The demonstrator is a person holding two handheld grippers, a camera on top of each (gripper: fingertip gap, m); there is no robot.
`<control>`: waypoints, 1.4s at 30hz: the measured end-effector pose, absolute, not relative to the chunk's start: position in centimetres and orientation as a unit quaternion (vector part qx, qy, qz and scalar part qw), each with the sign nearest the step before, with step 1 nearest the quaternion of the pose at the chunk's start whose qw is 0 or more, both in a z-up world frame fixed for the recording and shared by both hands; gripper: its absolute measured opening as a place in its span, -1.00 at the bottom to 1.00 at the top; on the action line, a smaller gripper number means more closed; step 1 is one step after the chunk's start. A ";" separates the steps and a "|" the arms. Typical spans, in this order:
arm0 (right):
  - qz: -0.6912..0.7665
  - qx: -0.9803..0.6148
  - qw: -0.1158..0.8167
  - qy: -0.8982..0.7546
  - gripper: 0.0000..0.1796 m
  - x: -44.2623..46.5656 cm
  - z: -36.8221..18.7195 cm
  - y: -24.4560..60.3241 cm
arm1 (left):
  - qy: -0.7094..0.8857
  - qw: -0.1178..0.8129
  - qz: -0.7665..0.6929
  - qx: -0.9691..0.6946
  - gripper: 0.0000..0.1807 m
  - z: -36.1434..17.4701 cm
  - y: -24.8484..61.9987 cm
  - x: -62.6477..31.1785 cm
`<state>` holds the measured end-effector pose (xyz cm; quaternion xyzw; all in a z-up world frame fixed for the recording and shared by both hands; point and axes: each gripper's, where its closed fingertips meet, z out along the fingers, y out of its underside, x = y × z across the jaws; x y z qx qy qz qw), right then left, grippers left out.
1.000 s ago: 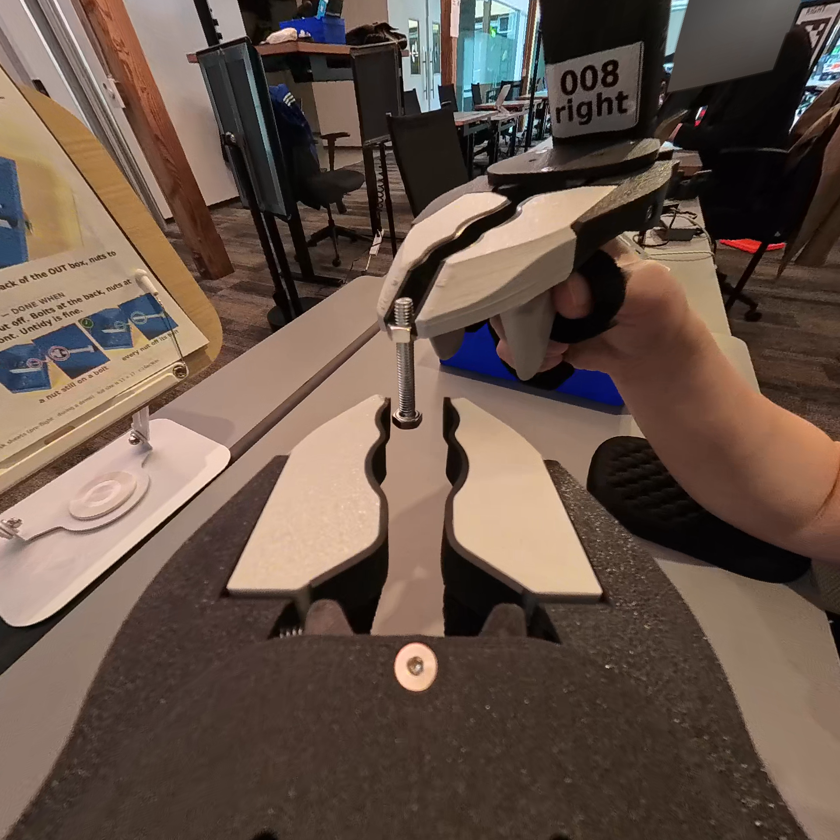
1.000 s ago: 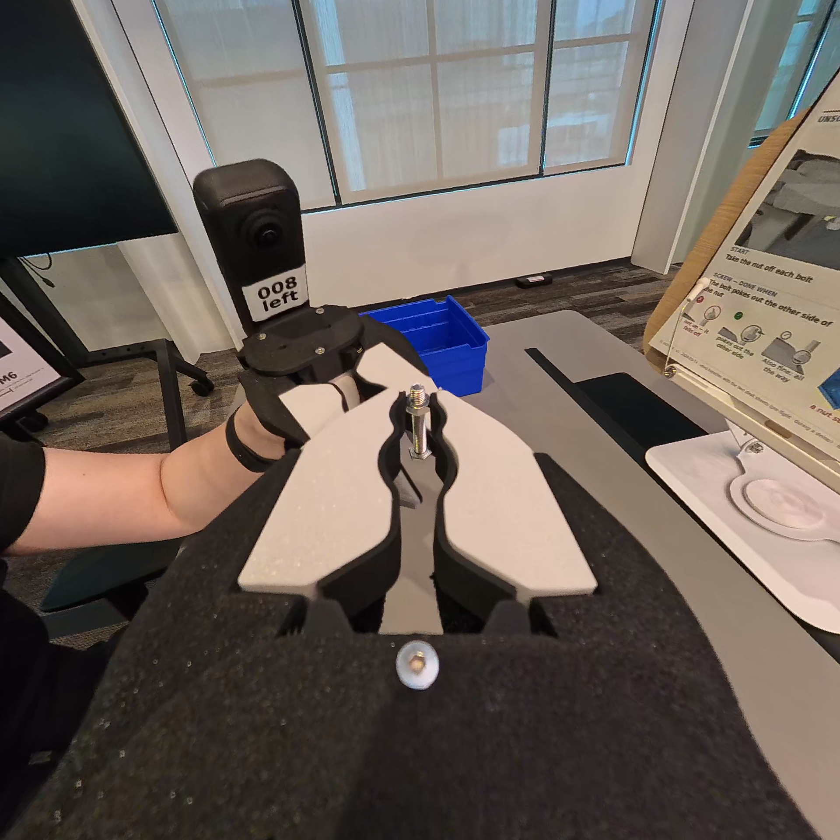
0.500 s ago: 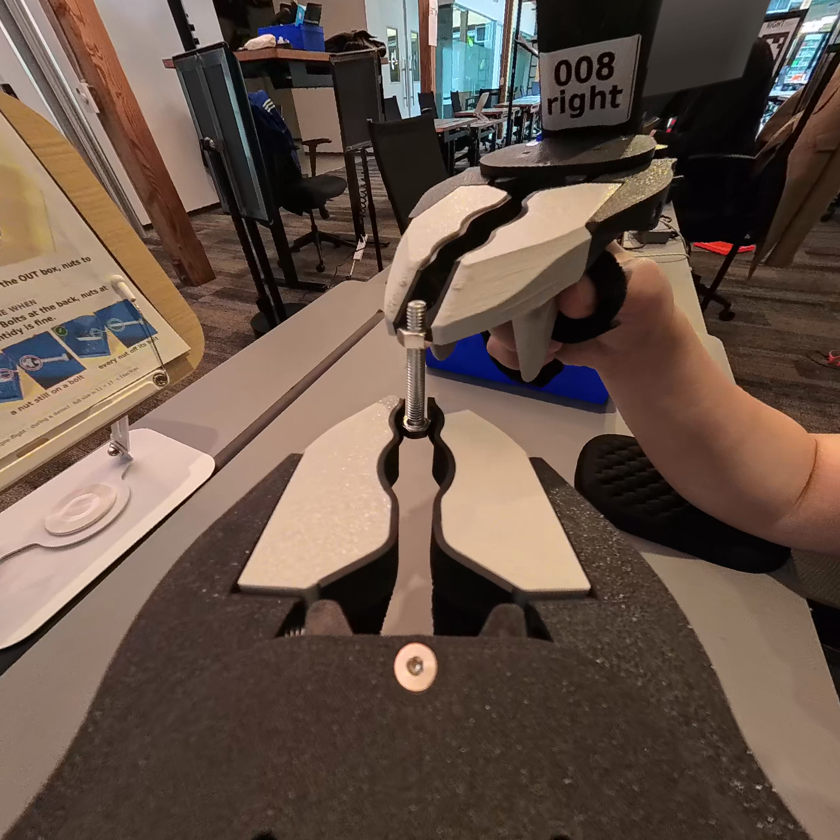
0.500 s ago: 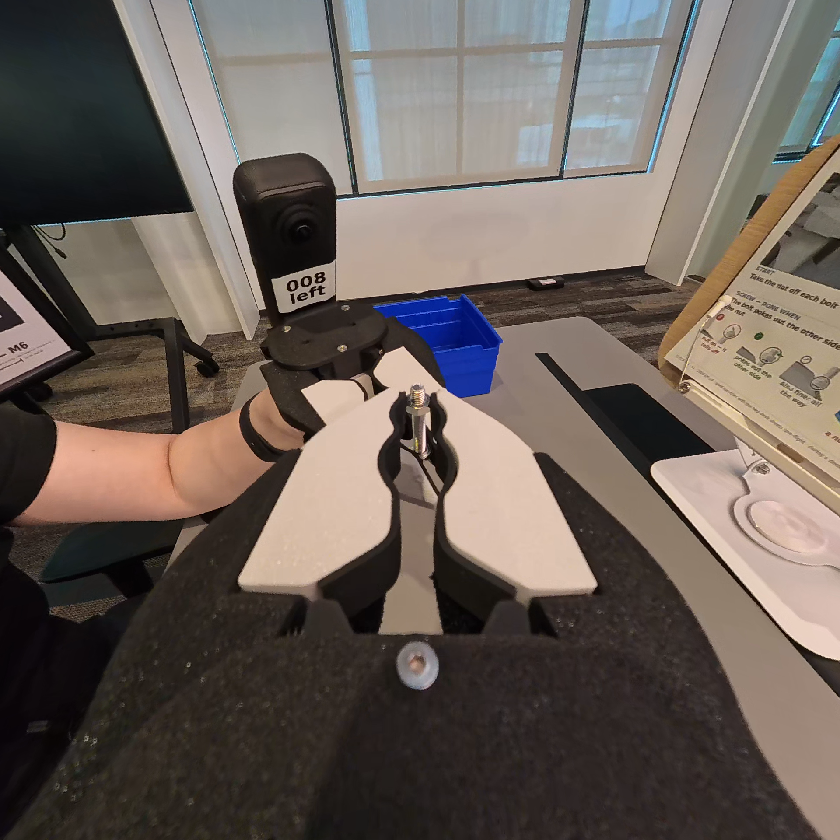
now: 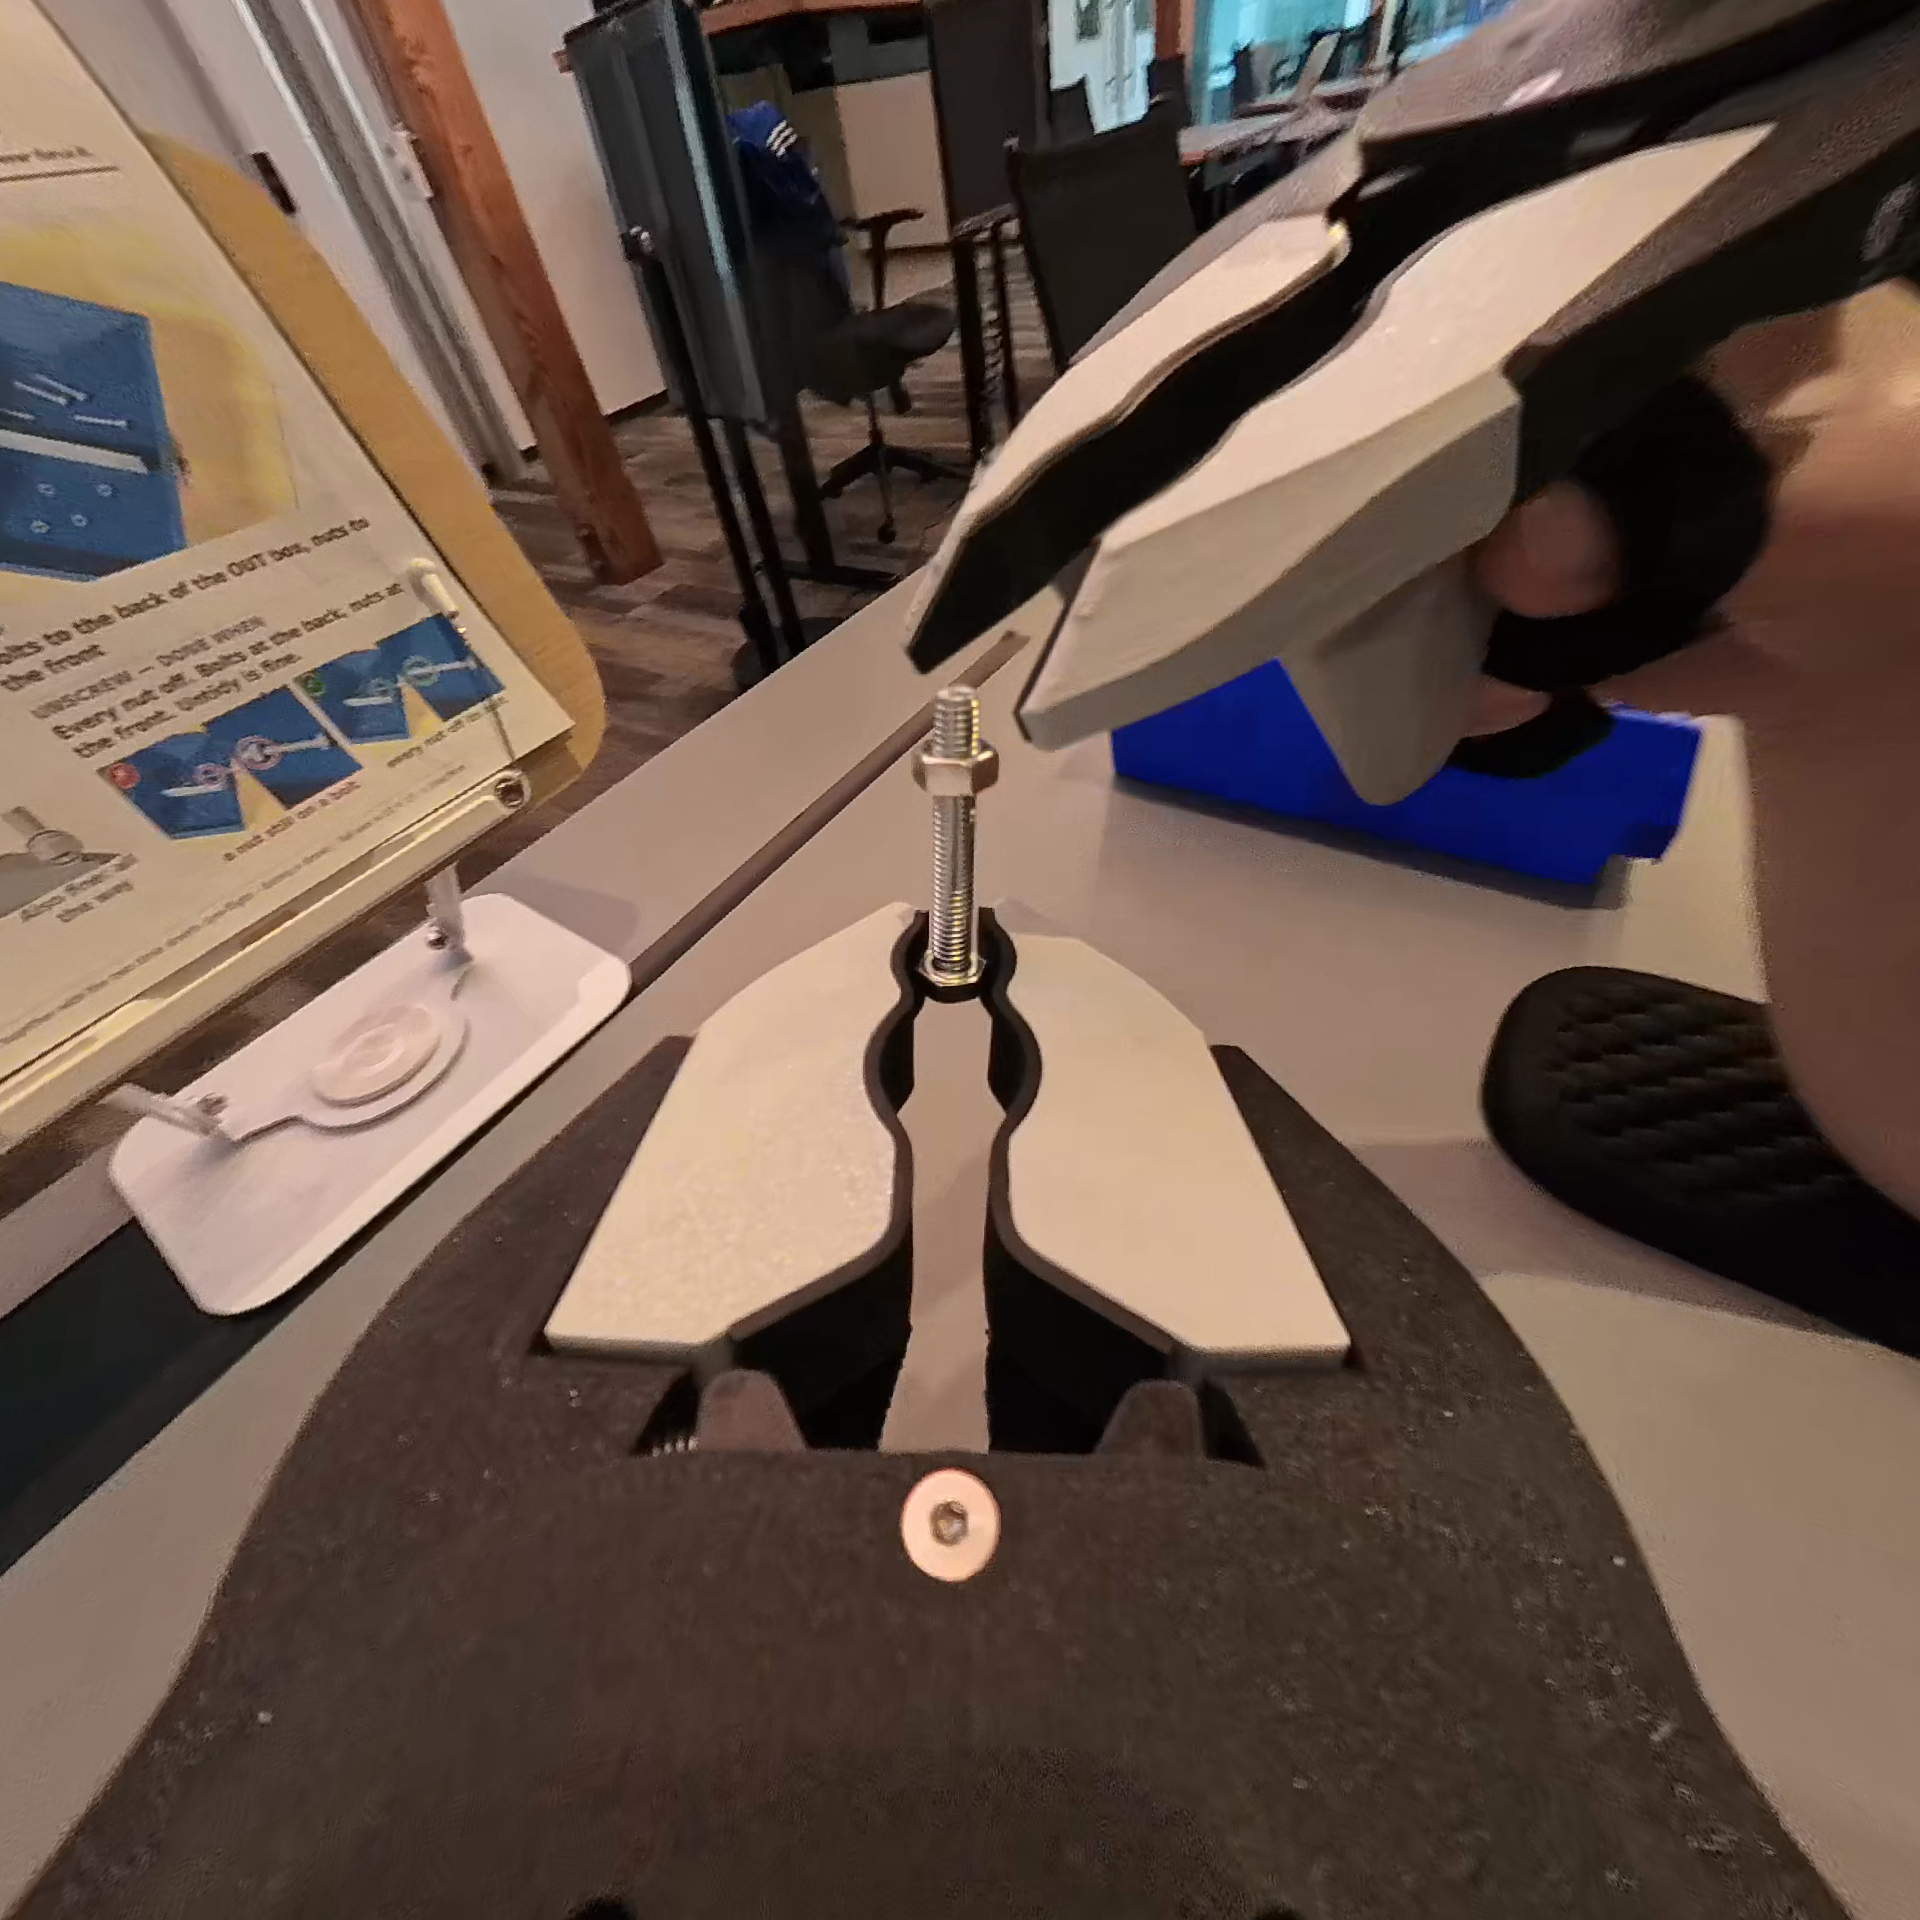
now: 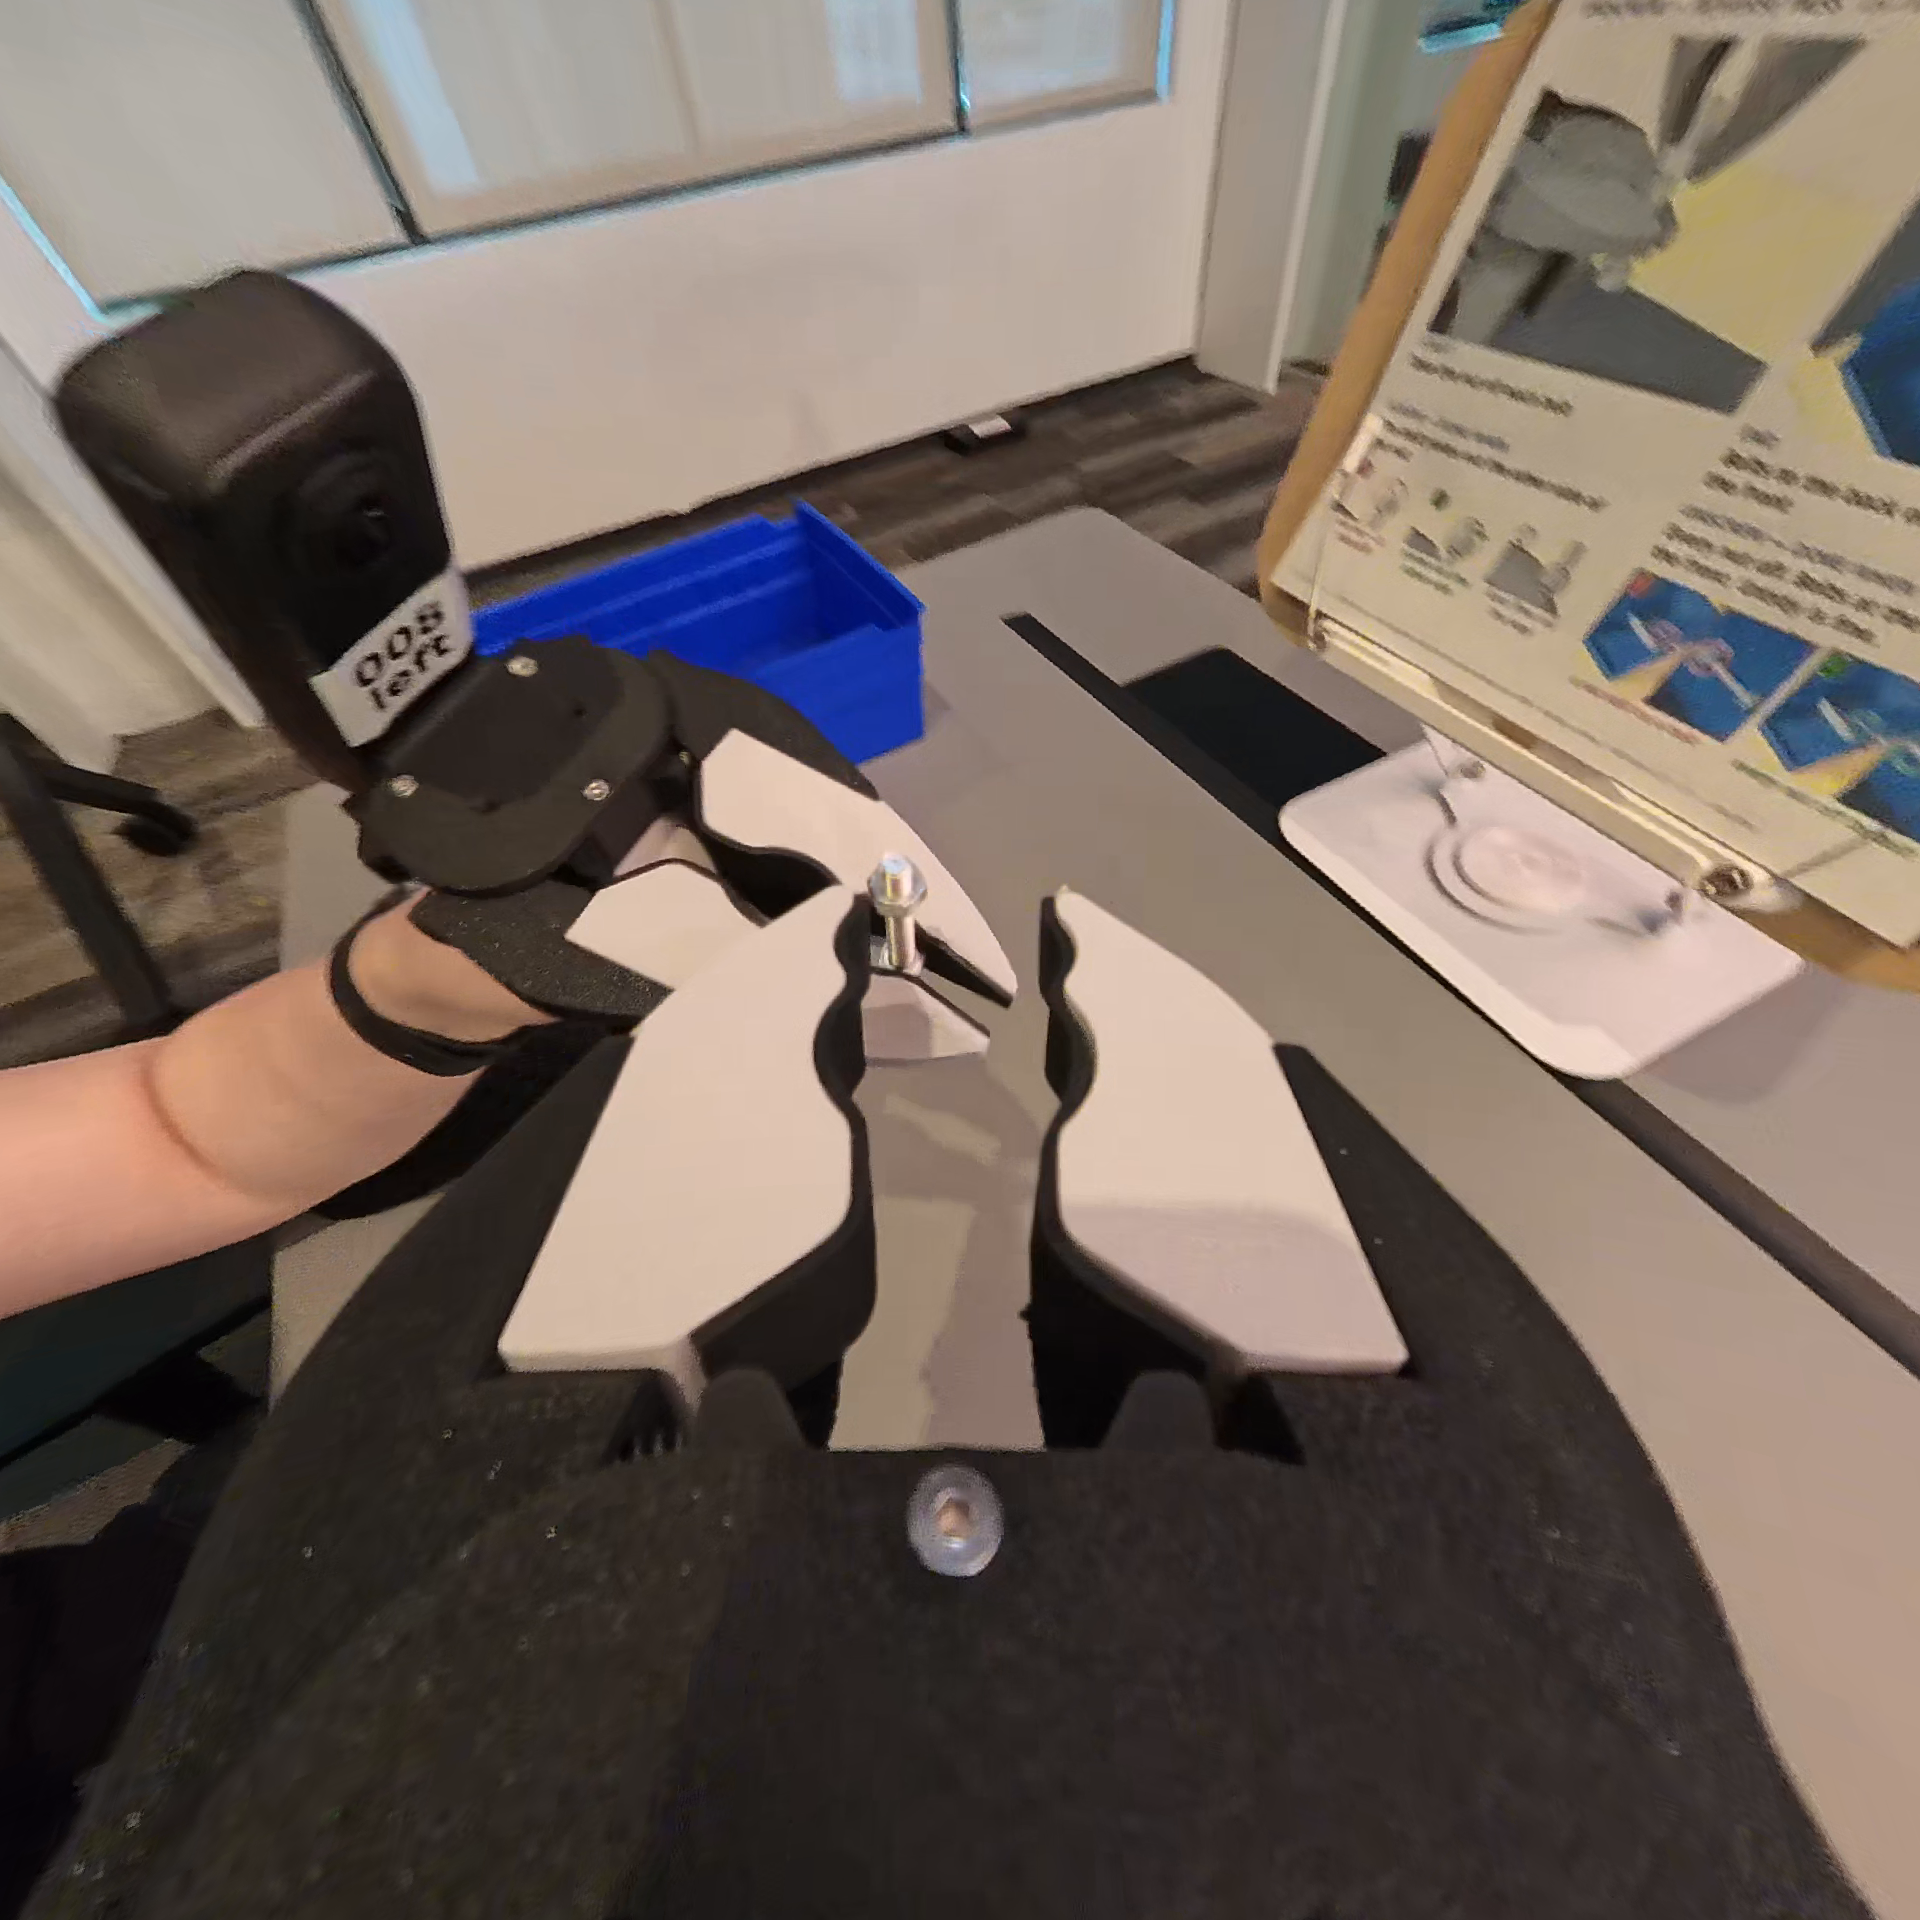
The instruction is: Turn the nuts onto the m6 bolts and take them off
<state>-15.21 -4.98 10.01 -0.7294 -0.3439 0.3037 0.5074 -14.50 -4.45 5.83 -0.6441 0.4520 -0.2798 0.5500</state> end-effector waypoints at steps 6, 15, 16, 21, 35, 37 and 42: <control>0.266 -0.760 0.479 -0.349 -0.77 -15.8 8.3 -5.0 | 0.460 0.550 -0.241 -0.654 -0.91 4.7 -4.3 -13.9; 0.351 -0.667 0.429 -0.497 -0.88 -15.7 8.8 -9.4 | 0.529 0.452 -0.374 -0.613 -0.91 5.0 -9.3 -12.6; 0.363 -0.643 0.422 -0.526 -0.89 -15.5 8.8 -10.3 | 0.543 0.432 -0.393 -0.603 -0.91 4.9 -10.3 -12.4; 0.387 -0.539 0.418 -0.620 -0.88 -14.9 8.5 -13.4 | 0.584 0.361 -0.457 -0.566 -0.91 4.6 -14.1 -11.5; 0.333 -0.681 0.470 -0.452 -0.61 -14.7 10.2 -8.6 | 0.505 0.482 -0.358 -0.620 -0.91 5.7 -9.0 -12.3; 0.320 -0.688 0.472 -0.448 -0.62 -15.1 10.0 -8.4 | 0.499 0.488 -0.352 -0.623 -0.91 5.7 -8.6 -12.5; 0.280 -0.712 0.469 -0.441 -0.67 -14.7 9.3 -7.7 | 0.487 0.503 -0.347 -0.624 -0.91 6.2 -8.2 -12.9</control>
